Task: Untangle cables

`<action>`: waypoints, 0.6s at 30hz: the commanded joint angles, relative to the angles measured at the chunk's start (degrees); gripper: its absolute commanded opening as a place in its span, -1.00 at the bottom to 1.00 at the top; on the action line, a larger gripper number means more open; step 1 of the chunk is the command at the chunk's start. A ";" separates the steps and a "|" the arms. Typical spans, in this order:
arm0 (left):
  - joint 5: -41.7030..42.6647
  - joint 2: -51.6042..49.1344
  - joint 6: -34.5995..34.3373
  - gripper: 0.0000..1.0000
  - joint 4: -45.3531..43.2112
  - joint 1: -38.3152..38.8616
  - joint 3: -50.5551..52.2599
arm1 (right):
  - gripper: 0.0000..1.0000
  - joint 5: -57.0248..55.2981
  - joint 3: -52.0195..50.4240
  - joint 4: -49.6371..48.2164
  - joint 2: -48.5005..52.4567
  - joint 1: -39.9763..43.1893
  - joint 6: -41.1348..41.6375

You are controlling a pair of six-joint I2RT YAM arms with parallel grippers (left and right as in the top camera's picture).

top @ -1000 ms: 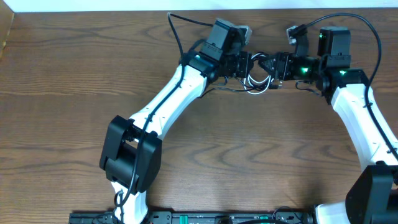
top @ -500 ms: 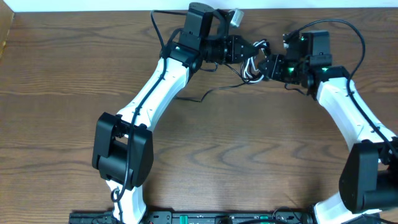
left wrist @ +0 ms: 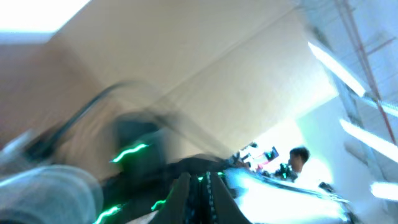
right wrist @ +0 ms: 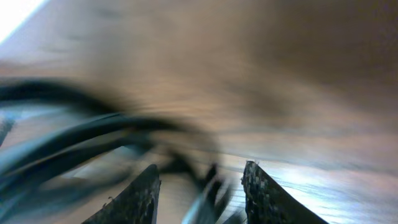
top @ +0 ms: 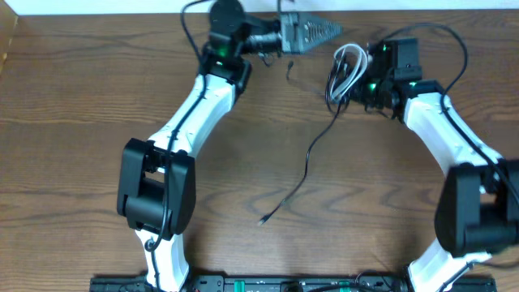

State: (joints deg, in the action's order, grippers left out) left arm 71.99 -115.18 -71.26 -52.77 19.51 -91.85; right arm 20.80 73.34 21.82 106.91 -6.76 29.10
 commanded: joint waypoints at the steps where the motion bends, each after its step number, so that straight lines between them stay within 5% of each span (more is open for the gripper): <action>1: 2.38 3.76 -17.25 -0.85 -10.47 -2.43 -3.08 | -0.23 -4.35 -2.08 1.29 5.75 0.79 0.02; 6: 1.97 3.76 -19.26 -0.85 -11.87 -5.35 -3.08 | -0.25 -4.37 -2.08 2.49 7.78 0.79 -1.16; 10: 3.19 3.76 -12.79 -0.85 -8.07 -5.92 -3.08 | -0.24 -2.97 -2.05 2.03 7.74 0.85 -3.56; 15: 0.39 3.74 10.27 -0.85 23.61 -4.33 -2.97 | -0.15 1.01 -1.90 1.14 6.62 1.95 -6.01; 18: -12.66 3.74 26.99 -0.85 47.39 -3.65 -2.97 | -0.12 1.46 -1.90 1.77 5.22 2.95 -6.05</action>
State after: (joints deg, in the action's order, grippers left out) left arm 70.32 -111.63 -65.43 -17.21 15.16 -94.50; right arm 20.78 71.29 23.20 114.34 -4.84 24.51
